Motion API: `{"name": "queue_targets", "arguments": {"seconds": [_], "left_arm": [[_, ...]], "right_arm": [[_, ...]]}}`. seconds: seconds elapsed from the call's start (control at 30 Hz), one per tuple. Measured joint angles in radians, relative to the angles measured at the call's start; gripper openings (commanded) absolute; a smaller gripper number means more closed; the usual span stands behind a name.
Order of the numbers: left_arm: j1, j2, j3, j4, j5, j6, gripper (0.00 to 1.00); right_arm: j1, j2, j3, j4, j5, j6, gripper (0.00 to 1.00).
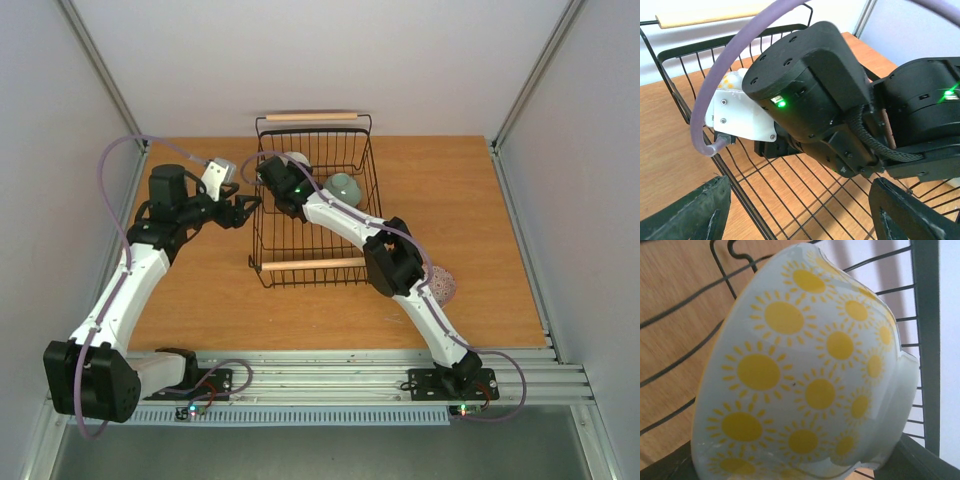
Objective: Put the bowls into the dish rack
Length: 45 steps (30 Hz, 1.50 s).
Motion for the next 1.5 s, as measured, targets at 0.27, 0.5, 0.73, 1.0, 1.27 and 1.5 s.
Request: {"name": "queue_targets", "arguments": {"seconds": [0.27,0.5,0.73,1.0,1.27,1.5], "left_arm": [[0.0,0.007,-0.003,0.001,0.012,0.0,0.76],[0.0,0.013,-0.003,0.001,0.029,0.0,0.76],[0.0,0.016,-0.003,0.001,0.034,0.0,0.76],[0.0,0.02,-0.003,0.0,0.034,0.0,0.76],[0.0,0.019,-0.003,0.0,0.03,0.001,0.76],[0.0,0.018,-0.003,-0.001,0.03,0.005,0.76]], "right_arm": [[-0.021,0.043,0.031,-0.008,0.043,-0.068,0.09],[-0.032,0.062,0.063,-0.031,0.053,-0.078,0.21],[-0.038,0.084,0.068,-0.046,0.051,-0.077,0.4],[-0.043,0.089,0.068,-0.098,0.04,-0.062,0.75],[-0.045,0.089,0.089,-0.172,0.005,0.009,0.99],[-0.049,0.074,0.092,-0.295,-0.109,0.106,0.99]]}}
